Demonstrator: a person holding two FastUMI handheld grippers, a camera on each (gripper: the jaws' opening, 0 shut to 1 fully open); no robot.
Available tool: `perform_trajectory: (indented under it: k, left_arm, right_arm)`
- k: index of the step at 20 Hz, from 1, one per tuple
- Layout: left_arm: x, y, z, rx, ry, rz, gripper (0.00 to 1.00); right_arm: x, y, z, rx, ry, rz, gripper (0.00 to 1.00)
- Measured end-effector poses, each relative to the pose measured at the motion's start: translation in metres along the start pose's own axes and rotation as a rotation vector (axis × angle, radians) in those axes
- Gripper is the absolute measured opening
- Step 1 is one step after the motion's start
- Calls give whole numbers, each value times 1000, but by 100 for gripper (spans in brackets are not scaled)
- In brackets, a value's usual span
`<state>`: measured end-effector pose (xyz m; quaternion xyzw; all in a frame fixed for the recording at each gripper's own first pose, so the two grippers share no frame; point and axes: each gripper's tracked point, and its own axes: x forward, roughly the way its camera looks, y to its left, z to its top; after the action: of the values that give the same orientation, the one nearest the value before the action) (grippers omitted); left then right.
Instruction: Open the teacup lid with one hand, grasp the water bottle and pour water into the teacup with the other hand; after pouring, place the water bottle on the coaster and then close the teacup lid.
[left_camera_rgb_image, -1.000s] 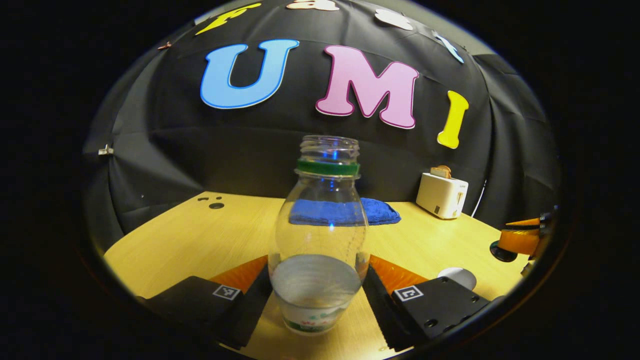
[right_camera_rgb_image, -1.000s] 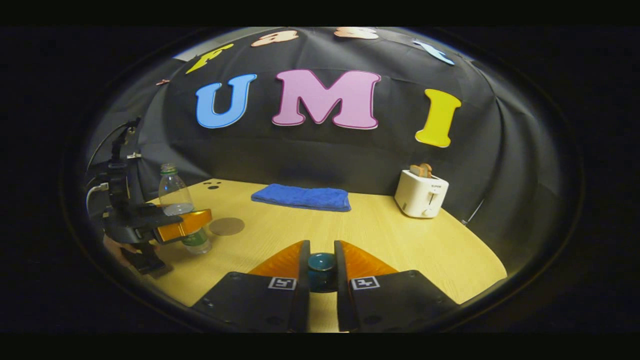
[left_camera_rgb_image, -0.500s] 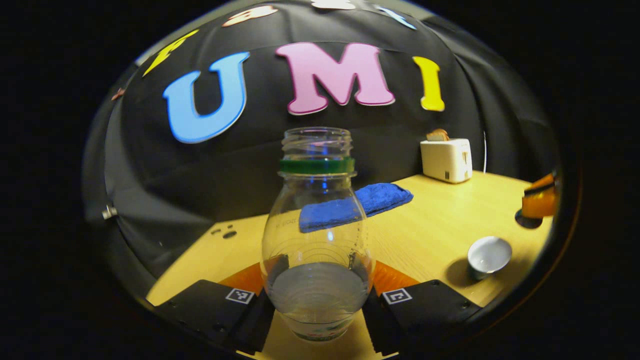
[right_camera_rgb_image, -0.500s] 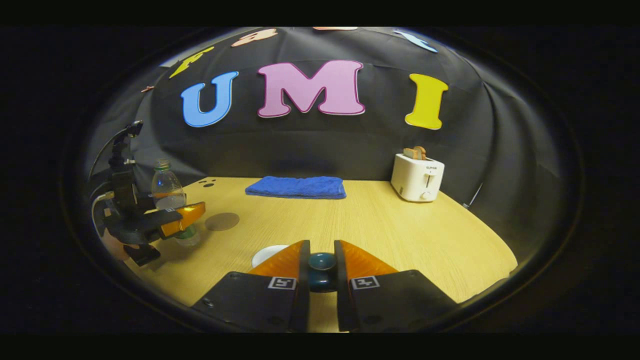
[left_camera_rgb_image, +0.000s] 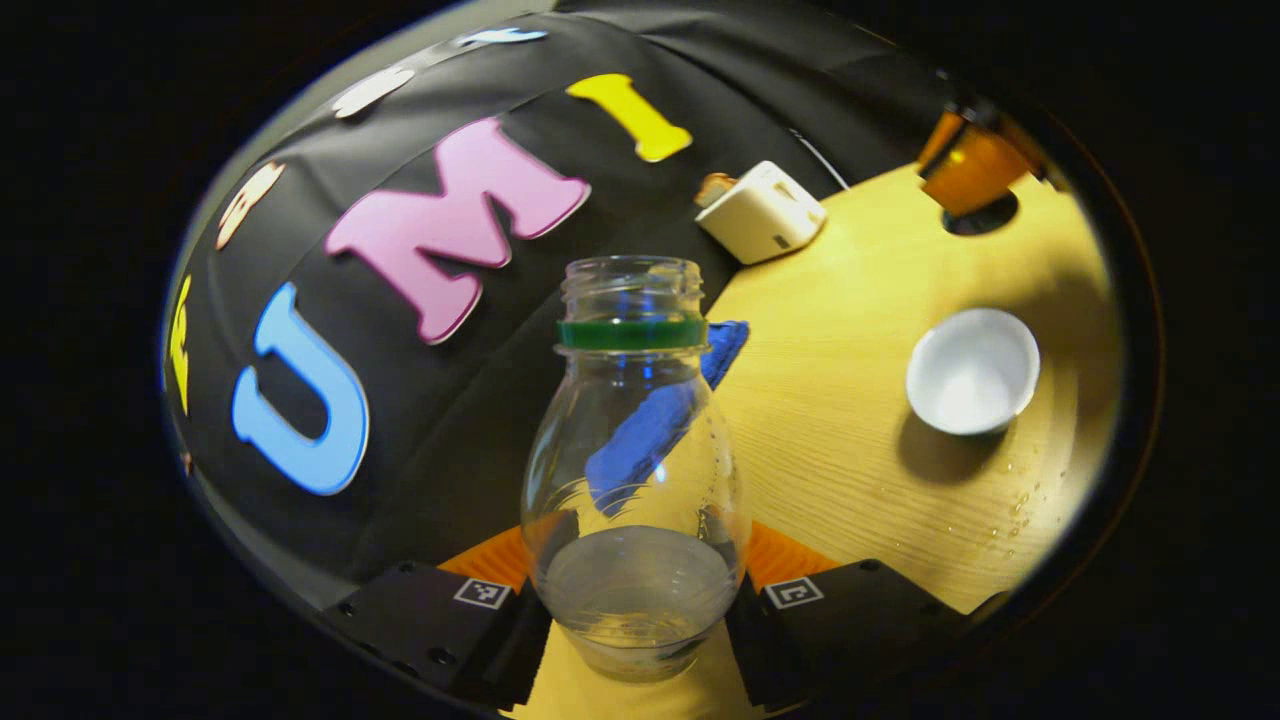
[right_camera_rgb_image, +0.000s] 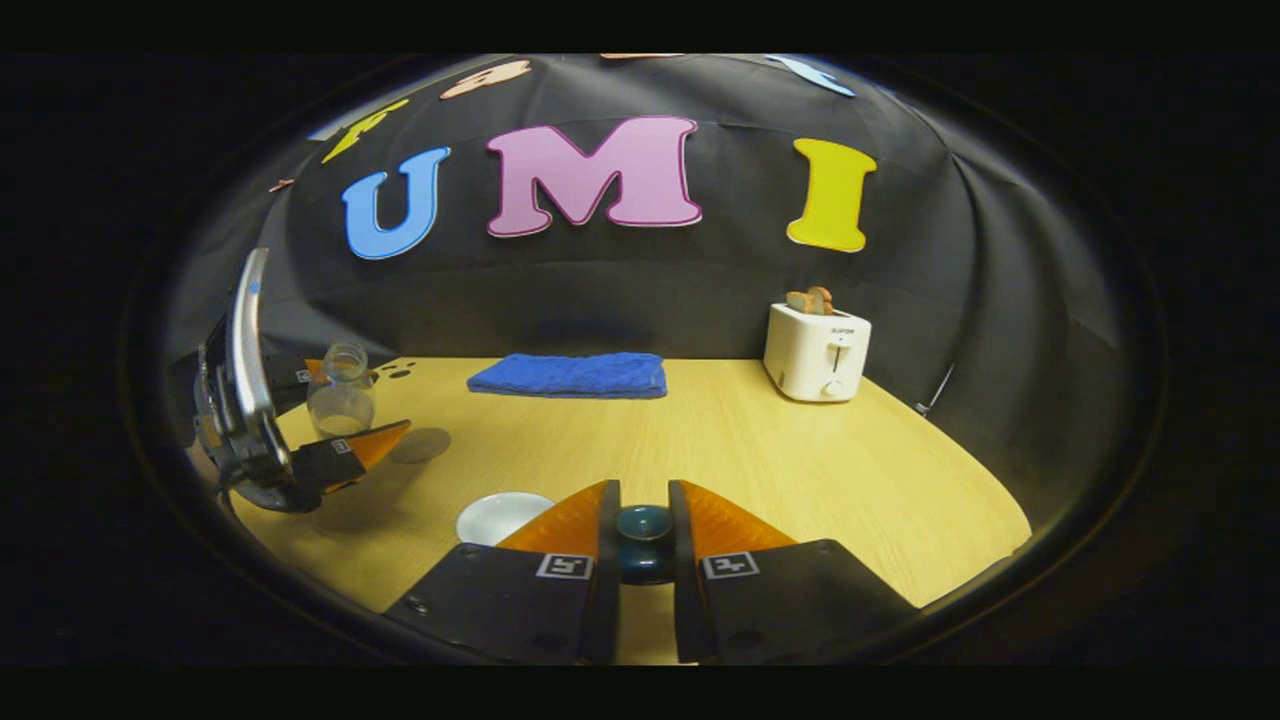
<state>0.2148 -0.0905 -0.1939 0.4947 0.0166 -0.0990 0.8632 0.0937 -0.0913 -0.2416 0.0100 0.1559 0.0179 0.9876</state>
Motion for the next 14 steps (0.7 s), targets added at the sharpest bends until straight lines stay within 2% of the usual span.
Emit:
perform_trajectory:
  k: [2, 3, 4, 5, 8, 9, 12, 14]
  left_arm:
    - [-2, -10, 6, 122, -17, -21, 77]
    - [-1, -14, 10, 167, -26, -30, 77]
    - [1, -20, 12, 197, -28, -39, 77]
    - [1, -27, 10, 228, -17, -52, 77]
    - [0, -41, 9, 363, -6, -46, 77]
    - [1, -46, 9, 399, -5, -49, 77]
    - [1, -54, 6, 451, 11, -79, 77]
    - [8, -59, 5, 502, 17, -86, 77]
  right_arm:
    - [3, -9, -1, -2, 2, -7, 19]
    - [3, -14, -2, 0, 2, -11, 30]
    - [5, -18, -2, 2, 3, -18, 30]
    - [5, -23, -3, 3, 5, -25, 19]
    - [8, -31, -4, 14, 10, -34, 19]
    - [10, -32, -4, 15, 10, -31, 25]
    - [17, -30, -2, 16, 8, -10, 25]
    - [20, -25, -1, 24, 9, 7, 28]
